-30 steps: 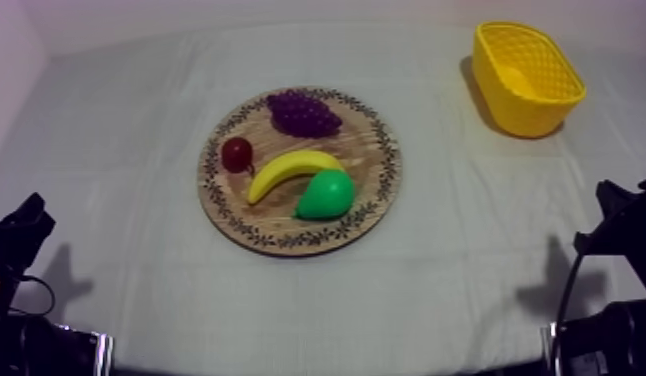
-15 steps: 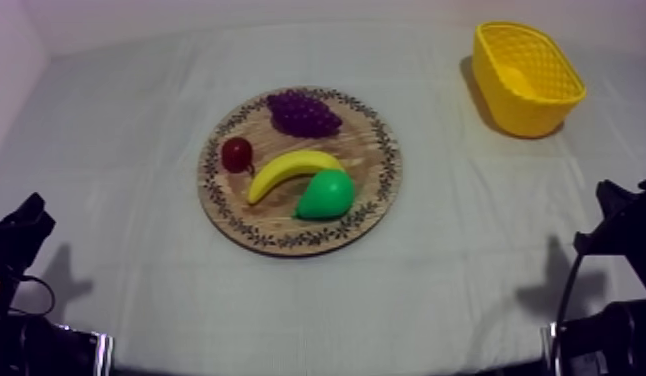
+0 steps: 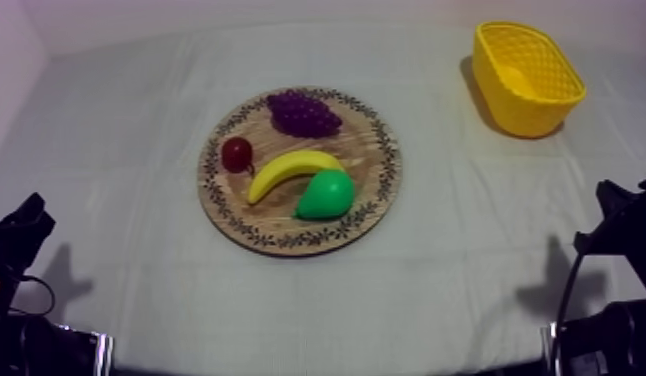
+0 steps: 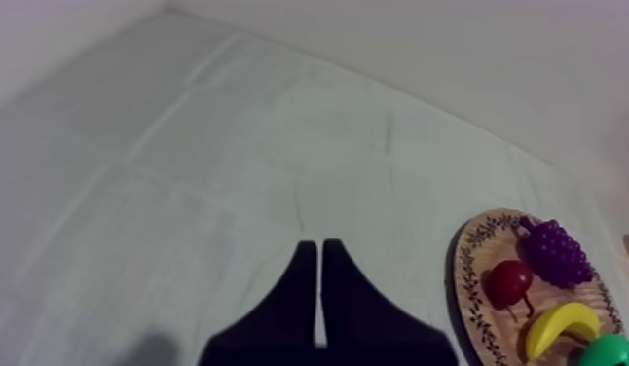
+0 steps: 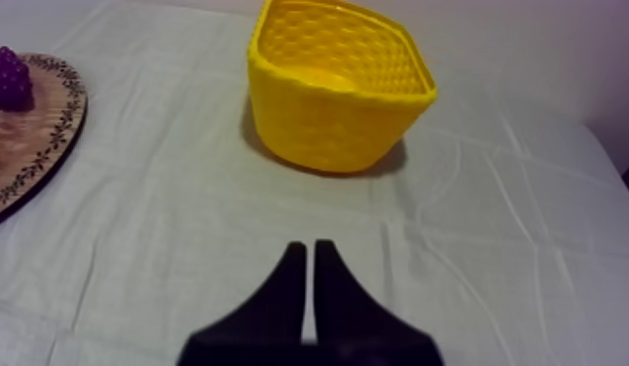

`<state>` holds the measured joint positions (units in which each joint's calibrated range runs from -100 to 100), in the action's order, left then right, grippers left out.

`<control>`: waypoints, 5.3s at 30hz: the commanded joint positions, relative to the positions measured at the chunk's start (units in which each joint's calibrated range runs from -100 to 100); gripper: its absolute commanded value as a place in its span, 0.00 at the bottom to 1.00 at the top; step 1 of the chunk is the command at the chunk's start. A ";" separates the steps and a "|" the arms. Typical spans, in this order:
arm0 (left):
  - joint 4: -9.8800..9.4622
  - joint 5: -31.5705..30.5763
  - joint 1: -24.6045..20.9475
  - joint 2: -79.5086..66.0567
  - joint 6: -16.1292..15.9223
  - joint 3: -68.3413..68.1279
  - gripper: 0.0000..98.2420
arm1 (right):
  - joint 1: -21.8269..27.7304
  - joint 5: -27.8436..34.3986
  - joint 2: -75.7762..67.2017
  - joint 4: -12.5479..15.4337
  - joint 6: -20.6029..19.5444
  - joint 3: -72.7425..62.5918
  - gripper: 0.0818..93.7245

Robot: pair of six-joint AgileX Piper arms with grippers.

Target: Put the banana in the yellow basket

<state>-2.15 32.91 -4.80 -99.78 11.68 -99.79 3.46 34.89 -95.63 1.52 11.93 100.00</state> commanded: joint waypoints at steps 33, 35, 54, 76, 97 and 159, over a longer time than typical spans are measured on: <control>-0.03 -0.01 -0.01 -0.05 0.00 0.01 0.00 | -11.98 0.00 34.77 1.86 4.30 -32.83 0.01; -0.03 -0.01 -0.01 -0.05 0.00 0.01 0.00 | -13.33 0.99 37.85 1.53 4.70 -35.64 0.01; -0.03 -0.01 -0.01 -0.05 -0.01 0.01 0.00 | -25.01 15.55 65.13 -5.00 6.86 -65.81 0.00; -0.03 -0.01 -0.01 -0.05 0.02 0.01 0.00 | -33.47 36.12 92.76 -6.35 8.65 -96.08 0.01; -0.03 -0.01 -0.01 -0.05 0.02 0.01 0.00 | -36.43 42.31 99.84 -6.17 6.72 -103.05 0.50; -0.03 -0.01 -0.01 -0.05 0.02 0.01 0.00 | -37.88 35.03 135.71 -2.18 11.87 -113.33 0.50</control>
<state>-2.15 32.91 -4.80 -99.78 11.68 -99.79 -34.46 69.98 39.60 -0.57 23.81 -13.14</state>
